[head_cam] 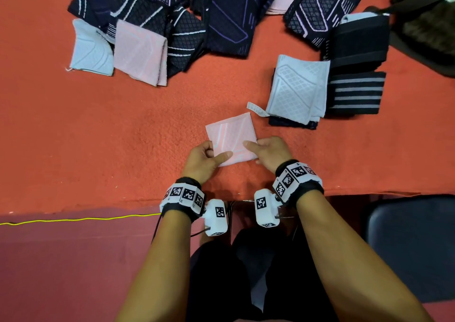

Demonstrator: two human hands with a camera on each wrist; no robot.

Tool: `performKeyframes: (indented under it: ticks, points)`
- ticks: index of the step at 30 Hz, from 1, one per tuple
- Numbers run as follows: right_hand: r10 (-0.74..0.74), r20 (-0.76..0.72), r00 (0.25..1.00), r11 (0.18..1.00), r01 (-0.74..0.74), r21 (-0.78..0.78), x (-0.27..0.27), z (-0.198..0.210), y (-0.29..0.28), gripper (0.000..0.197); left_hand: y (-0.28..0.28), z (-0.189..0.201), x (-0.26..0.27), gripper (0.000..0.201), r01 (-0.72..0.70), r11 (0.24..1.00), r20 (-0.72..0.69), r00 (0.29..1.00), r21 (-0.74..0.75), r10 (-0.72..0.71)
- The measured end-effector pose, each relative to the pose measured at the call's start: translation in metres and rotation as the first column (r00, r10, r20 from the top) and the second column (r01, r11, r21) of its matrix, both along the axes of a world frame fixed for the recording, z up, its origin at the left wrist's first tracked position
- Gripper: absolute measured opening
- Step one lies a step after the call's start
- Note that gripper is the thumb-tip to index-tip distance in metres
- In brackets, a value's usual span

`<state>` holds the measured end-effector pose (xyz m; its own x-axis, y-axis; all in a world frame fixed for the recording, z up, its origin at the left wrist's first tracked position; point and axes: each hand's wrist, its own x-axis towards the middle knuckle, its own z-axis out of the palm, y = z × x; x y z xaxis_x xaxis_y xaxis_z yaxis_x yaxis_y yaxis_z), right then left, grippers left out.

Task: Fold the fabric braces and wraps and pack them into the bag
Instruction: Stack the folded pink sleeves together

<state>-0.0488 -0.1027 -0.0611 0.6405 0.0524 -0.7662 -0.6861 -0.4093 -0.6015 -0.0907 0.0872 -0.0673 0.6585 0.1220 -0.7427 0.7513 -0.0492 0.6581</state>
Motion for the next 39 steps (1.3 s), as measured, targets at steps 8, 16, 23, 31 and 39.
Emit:
performKeyframes:
  ticks: [8, 16, 23, 31, 39]
  points:
    - [0.211, 0.136, 0.968, 0.964, -0.183, -0.194, 0.006, -0.002, 0.008, 0.048, -0.004, -0.007, 0.004, 0.026, 0.004, 0.985, 0.015, 1.0, 0.171, -0.007]
    - [0.077, 0.059, 0.995, 0.992, -0.071, -0.106, 0.01, 0.0, 0.003, 0.02, 0.004, -0.01, 0.004, 0.028, -0.005, 0.969, 0.015, 1.0, 0.249, 0.001]
    - [0.163, 0.095, 0.982, 0.974, -0.144, -0.175, 0.017, 0.002, 0.005, 0.033, 0.0, -0.004, 0.002, 0.036, -0.116, 0.961, 0.08, 0.992, 0.252, 0.099]
    - [0.299, 0.164, 0.94, 0.952, -0.28, -0.125, 0.013, 0.005, 0.003, 0.021, 0.006, -0.005, 0.01, 0.032, -0.048, 0.991, 0.067, 0.997, 0.127, 0.039]
    - [0.277, 0.238, 0.931, 0.961, -0.269, -0.067, 0.032, 0.035, -0.002, 0.017, 0.011, 0.014, 0.02, 0.034, -0.093, 0.996, 0.122, 0.988, -0.004, 0.093]
